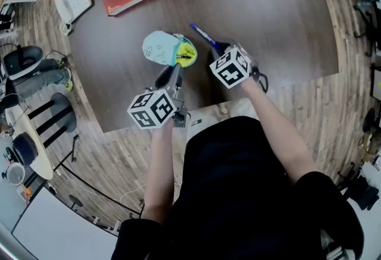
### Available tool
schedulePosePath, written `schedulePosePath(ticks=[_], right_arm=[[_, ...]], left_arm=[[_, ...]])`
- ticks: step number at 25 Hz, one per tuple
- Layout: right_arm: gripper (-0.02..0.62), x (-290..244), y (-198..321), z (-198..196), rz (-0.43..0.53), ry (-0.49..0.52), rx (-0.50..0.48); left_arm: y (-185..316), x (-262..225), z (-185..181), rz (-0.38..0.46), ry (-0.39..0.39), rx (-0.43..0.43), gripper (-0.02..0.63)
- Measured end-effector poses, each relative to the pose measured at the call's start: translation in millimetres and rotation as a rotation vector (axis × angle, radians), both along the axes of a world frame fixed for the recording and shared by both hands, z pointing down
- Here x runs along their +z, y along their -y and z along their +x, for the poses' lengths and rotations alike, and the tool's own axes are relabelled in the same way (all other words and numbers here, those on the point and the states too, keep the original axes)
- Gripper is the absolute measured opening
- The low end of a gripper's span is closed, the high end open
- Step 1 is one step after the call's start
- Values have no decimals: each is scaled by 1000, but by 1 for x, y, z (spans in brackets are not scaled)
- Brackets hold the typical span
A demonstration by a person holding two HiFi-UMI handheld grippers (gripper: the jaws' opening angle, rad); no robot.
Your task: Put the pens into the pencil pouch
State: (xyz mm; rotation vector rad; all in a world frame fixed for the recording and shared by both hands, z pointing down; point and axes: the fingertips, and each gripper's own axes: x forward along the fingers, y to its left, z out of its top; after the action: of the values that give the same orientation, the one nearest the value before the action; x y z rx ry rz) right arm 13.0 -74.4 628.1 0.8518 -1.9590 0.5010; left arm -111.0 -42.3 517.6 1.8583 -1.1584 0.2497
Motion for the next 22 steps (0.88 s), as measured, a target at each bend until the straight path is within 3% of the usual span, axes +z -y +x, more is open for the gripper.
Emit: schedulePosePath(ticks=[15, 22], right_arm=[[52, -9, -2, 10, -30, 28, 20], [52, -40, -7, 10, -40, 66, -4]], left_arm=[[1, 1, -3, 6, -4, -10, 57], [1, -5, -3, 19, -8, -20, 57]])
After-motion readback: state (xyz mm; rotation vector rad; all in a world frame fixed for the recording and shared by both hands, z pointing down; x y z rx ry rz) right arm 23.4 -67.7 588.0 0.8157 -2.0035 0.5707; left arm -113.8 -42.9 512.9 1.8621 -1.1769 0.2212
